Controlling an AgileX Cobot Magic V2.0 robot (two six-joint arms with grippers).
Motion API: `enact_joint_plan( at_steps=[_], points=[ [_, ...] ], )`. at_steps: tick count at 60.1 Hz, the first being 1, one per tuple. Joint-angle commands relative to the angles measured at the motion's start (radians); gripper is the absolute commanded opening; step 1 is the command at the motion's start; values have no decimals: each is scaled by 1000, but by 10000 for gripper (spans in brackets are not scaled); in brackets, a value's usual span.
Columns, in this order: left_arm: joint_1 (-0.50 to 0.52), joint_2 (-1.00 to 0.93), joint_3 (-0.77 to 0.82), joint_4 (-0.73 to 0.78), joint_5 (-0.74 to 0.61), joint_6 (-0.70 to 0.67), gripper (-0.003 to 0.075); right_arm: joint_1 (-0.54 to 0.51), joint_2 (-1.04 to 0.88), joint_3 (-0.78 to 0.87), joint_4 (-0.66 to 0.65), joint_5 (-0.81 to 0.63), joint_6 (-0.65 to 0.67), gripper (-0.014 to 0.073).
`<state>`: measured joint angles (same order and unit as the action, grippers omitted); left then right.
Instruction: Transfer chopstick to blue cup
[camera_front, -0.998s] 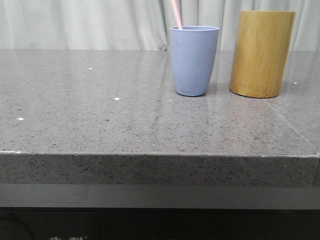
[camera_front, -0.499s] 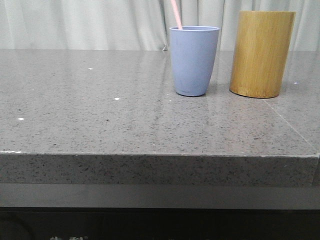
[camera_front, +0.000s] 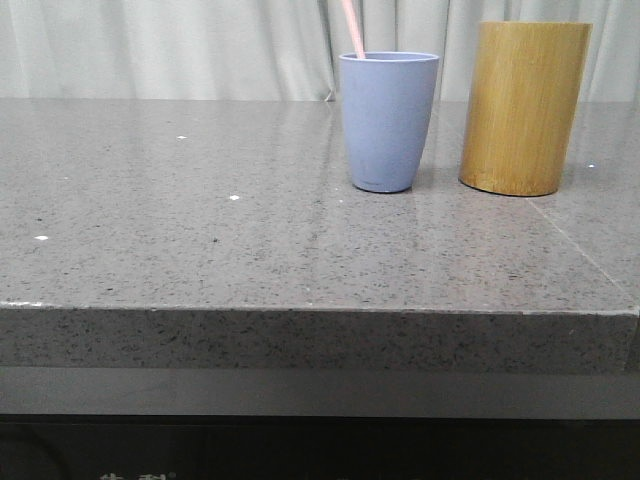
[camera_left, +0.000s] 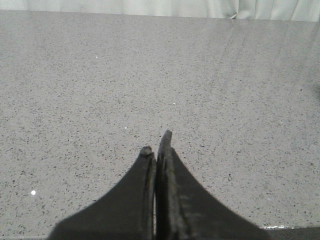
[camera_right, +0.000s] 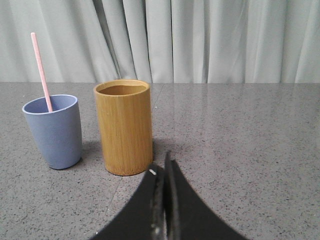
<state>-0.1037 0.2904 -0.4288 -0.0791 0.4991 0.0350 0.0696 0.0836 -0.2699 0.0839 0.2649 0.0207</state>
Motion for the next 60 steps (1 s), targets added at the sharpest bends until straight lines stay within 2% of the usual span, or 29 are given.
enact_joint_plan(
  at_steps=[1, 22, 35, 55, 60],
  points=[
    [-7, 6, -26, -11, -81, -1, -19, -5, 10, -24, 3, -91, -9, -67],
    [-7, 6, -24, -11, -85, -1, -19, -5, 10, -24, 3, -91, -9, -67],
    [16, -96, 111, -15, -211, -1, -19, -5, 10, -24, 3, -91, -9, -67],
    [25, -325, 306, -19, -215, -1, -19, -5, 10, -24, 3, -91, -9, -67],
    [29, -318, 336, -19, -241, -1, -19, -5, 10, -24, 3, -91, -9, -67]
  ],
)
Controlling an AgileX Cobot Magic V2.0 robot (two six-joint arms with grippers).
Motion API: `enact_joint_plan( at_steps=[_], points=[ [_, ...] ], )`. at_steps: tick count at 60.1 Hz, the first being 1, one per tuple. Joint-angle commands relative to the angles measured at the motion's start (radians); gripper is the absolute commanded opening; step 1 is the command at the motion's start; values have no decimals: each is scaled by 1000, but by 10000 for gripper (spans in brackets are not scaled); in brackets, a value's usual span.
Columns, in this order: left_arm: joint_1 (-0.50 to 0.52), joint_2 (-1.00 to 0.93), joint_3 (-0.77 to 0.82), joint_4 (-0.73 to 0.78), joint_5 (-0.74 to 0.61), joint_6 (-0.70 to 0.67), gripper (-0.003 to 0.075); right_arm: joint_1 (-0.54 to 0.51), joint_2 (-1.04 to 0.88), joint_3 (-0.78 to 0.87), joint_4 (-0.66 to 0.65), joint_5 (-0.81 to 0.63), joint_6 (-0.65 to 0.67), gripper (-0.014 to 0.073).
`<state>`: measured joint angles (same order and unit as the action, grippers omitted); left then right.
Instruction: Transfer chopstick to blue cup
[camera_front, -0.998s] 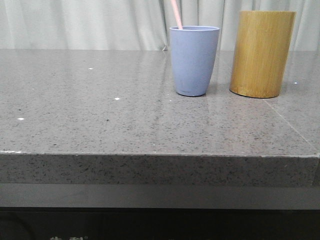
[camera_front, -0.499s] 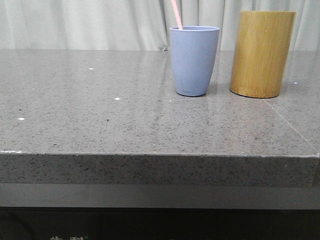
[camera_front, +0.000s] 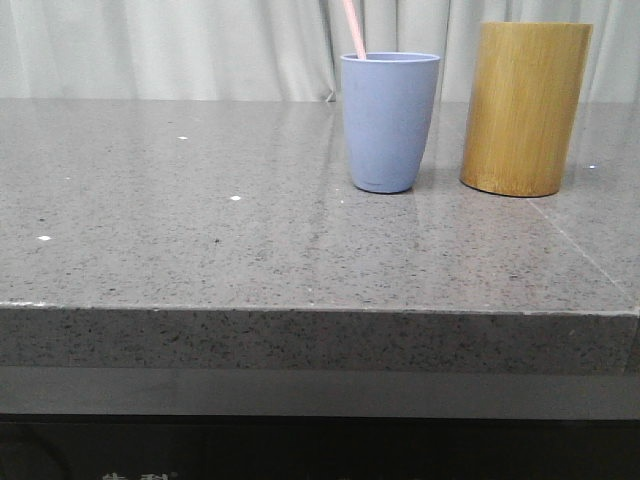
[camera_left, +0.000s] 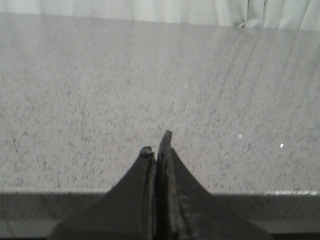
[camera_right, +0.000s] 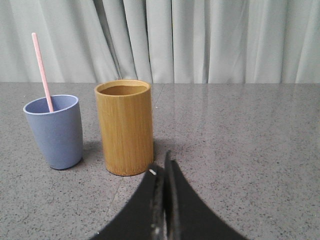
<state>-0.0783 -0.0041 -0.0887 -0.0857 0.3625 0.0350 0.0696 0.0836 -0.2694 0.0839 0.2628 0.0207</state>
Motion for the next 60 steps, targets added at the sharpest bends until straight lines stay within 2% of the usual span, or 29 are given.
enact_joint_plan(
  at_steps=[1, 13, 23, 60],
  points=[
    [3, -23, 0, -12, -104, -1, -19, -5, 10, -24, 3, -89, -9, -67],
    [3, -26, 46, -12, -125, -1, -19, -5, 10, -24, 3, -89, -9, -67],
    [3, -26, 100, -12, -246, -1, -19, -5, 10, -24, 3, -89, -9, -67],
    [3, -24, 97, -12, -250, -1, -19, -5, 10, -24, 3, -89, -9, -67]
  ],
)
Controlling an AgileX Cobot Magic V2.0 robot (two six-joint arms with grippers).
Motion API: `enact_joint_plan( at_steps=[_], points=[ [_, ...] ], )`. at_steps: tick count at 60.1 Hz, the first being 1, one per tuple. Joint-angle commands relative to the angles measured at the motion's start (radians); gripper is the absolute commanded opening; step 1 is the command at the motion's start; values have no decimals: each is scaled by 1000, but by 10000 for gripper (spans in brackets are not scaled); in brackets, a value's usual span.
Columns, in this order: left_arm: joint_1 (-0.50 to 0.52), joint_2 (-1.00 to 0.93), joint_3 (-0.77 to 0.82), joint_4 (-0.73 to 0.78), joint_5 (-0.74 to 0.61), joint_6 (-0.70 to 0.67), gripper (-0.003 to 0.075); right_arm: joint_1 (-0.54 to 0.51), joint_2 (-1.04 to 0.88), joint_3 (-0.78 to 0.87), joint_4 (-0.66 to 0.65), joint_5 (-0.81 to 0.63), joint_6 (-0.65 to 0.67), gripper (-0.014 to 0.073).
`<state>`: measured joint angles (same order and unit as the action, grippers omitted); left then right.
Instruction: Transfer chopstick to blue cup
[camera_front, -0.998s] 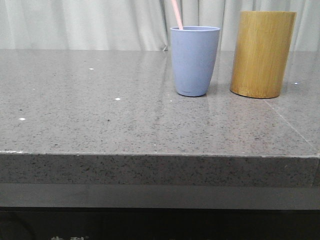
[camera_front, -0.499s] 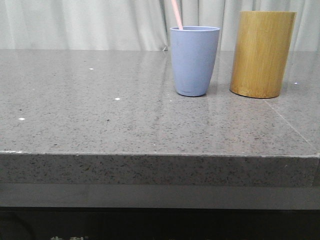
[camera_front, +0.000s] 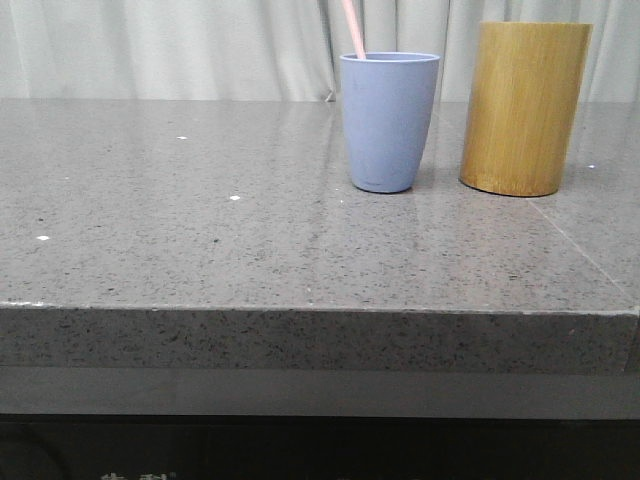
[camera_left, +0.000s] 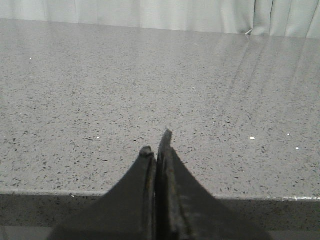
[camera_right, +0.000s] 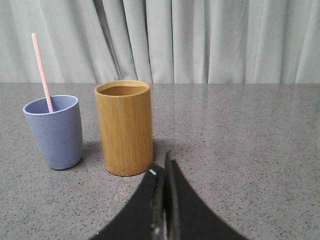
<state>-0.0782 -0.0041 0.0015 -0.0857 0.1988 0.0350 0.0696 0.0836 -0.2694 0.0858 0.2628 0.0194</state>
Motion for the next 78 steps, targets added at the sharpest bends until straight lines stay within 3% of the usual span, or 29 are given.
enact_joint_plan(
  at_steps=[1, 28, 40, 53, 67, 78],
  points=[
    [3, -24, 7, -12, -86, -1, -19, -5, 10, -24, 1, -89, -8, -67],
    [3, -24, 7, -12, -86, -1, -19, -5, 10, -10, -2, -93, -8, -67],
    [3, -24, 7, -12, -86, -1, -19, -11, 7, 126, -36, -155, -8, -67],
    [3, -24, 7, -12, -86, -1, -19, -94, -29, 295, -32, -233, -8, -67],
    [3, -24, 7, -12, -86, -1, -19, -112, -105, 292, -32, -141, -8, -67],
    [3, -24, 7, -12, -86, -1, -19, -112, -112, 292, -32, -147, -8, -67]
  ],
)
